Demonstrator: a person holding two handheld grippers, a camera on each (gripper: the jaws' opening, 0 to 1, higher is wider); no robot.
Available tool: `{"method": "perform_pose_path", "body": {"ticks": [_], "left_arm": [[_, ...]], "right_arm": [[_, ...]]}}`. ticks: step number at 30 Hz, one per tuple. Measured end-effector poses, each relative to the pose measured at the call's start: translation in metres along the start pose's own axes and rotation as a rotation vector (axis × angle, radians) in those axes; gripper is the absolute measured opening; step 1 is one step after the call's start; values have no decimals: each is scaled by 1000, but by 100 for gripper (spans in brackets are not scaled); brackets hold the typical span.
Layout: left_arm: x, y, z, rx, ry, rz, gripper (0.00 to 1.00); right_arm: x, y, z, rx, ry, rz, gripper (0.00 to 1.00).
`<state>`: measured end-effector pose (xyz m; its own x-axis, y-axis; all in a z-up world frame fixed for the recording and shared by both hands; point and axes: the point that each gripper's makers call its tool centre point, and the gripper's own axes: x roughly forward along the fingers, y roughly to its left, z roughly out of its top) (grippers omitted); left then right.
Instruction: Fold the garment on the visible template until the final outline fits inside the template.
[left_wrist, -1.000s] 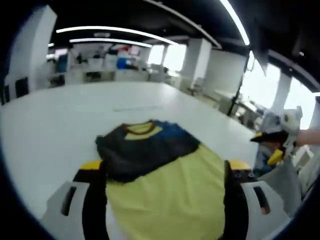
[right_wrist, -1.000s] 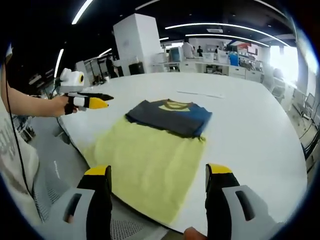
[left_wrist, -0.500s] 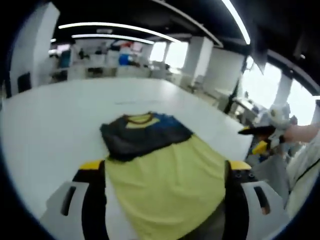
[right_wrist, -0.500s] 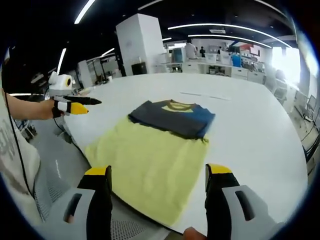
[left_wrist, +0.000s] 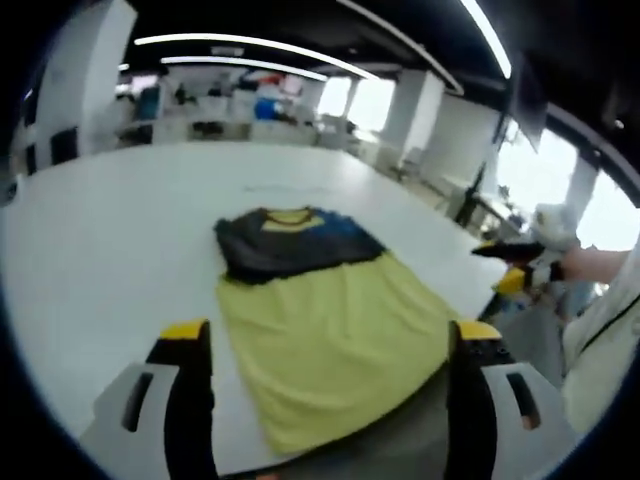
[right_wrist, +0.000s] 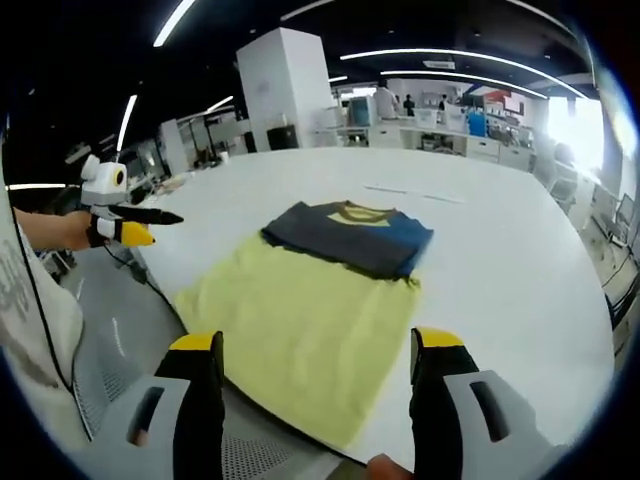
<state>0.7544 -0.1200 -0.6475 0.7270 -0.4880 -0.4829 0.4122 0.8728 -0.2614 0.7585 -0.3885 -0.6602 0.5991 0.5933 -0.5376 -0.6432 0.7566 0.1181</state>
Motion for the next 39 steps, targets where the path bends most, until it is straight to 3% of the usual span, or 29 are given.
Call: {"method": "perform_pose_path", "body": {"ticks": [14,28,31,35,39], "left_arm": [[-12,0,-18,-17,27,36,91],[-13,-4,-23,-21,34,40,90],[-11,0,-30,-47,55,44,89],[-8,5,-43,-142,91,40,90],[-6,8,-44,-179,105,41,89]], "right_arm": [[-16,-2,-13,9,12,-21,75],[-28,-7,-23,27,17,-43,74],[-27,-7,-32,34,48,-37,71],[-25,-8,-47,75,104,-26,68],[-21,-6,-57,104,139,-12,68]]}}
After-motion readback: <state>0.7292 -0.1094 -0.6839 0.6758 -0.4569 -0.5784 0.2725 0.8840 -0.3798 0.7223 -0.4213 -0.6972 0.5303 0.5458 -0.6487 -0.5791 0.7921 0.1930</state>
